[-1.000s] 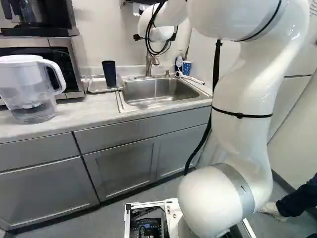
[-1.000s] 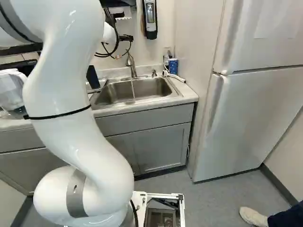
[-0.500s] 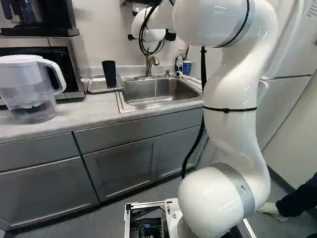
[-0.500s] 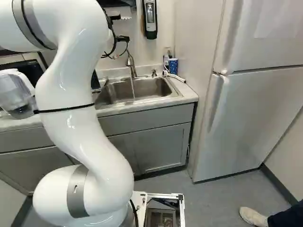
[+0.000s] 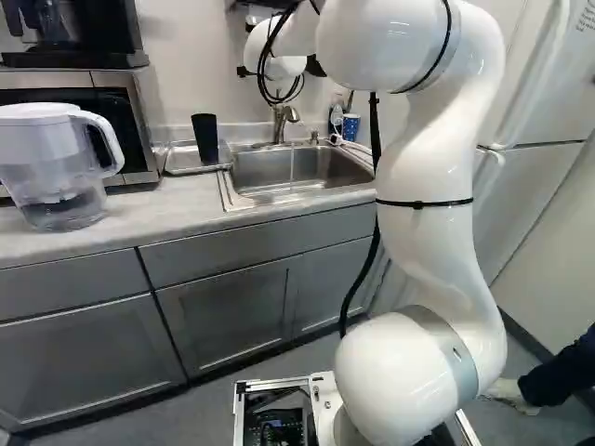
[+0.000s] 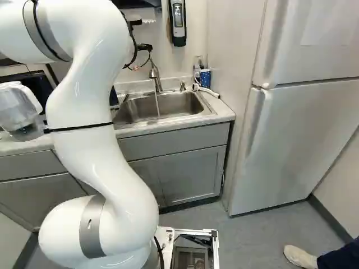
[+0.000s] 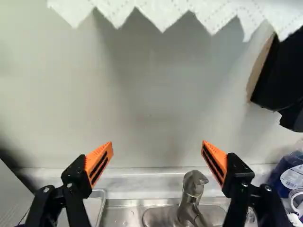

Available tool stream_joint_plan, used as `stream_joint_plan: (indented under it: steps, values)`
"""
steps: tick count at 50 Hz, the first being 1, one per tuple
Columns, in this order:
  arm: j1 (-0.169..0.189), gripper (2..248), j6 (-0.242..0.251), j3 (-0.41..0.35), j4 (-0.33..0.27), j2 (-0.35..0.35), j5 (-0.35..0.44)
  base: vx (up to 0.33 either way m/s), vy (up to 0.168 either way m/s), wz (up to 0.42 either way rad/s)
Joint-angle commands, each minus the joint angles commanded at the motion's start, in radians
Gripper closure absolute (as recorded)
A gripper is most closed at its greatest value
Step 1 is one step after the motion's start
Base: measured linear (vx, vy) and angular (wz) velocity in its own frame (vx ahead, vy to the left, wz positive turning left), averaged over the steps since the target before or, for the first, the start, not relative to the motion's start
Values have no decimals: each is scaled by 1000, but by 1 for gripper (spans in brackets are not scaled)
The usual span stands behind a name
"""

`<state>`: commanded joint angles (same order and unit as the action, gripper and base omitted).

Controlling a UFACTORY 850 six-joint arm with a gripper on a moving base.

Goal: Rinse the cup and place it in the tray

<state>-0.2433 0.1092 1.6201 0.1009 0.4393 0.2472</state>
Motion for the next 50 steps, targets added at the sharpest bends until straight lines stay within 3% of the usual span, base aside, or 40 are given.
stream_joint_plan:
  steps: [50]
  values:
    - [-11, 3, 0, 8, 0, 6, -123, 0, 0, 0]
